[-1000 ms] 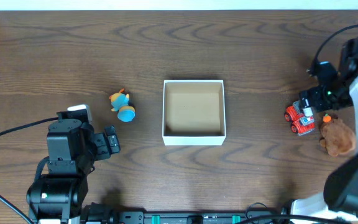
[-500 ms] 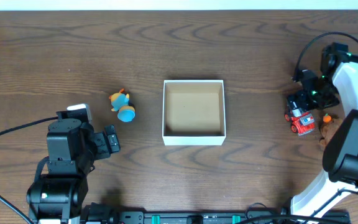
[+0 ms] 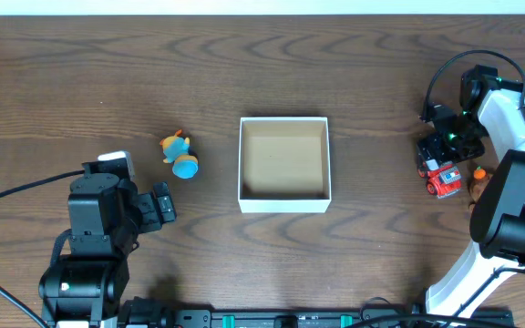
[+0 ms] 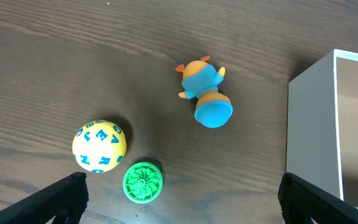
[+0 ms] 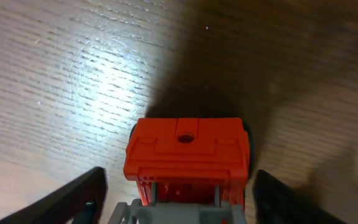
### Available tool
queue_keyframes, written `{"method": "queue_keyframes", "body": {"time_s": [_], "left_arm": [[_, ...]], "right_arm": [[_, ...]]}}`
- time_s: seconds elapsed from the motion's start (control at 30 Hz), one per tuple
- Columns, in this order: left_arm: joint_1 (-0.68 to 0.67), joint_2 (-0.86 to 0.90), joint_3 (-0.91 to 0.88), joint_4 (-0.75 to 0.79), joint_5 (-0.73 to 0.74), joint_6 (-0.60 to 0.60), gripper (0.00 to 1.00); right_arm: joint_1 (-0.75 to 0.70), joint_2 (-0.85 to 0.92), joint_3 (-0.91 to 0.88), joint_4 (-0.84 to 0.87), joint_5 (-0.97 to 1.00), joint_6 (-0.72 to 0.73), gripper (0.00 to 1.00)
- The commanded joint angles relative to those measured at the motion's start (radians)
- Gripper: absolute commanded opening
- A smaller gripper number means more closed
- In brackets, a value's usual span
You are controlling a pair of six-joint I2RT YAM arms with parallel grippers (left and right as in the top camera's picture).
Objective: Pack container
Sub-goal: 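Move the right gripper over the red toy truck and grasp it, then carry the red truck into the white box and release it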
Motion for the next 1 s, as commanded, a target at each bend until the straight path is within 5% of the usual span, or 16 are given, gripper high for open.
{"method": "queue_keyframes", "body": {"time_s": [0.0, 0.57, 0.73, 0.97], "left_arm": [[0.005, 0.000, 0.021, 0.002, -0.001, -0.005, 0.98], [0.005, 0.000, 0.021, 0.002, -0.001, -0.005, 0.98], [0.005, 0.000, 0.021, 0.002, -0.001, -0.005, 0.98], [0.005, 0.000, 0.021, 0.002, -0.001, -0.005, 0.98]], "right_arm": [[0.008, 0.013, 0.015, -0.003, -0.011, 0.009, 0.69], [0.008, 0.013, 0.015, -0.006, -0.011, 0.022, 0.47], [0.012, 0.012, 0.018, 0.000, -0.011, 0.071, 0.28], [0.055, -0.022, 0.074, -0.036, -0.011, 0.164, 0.19]]}}
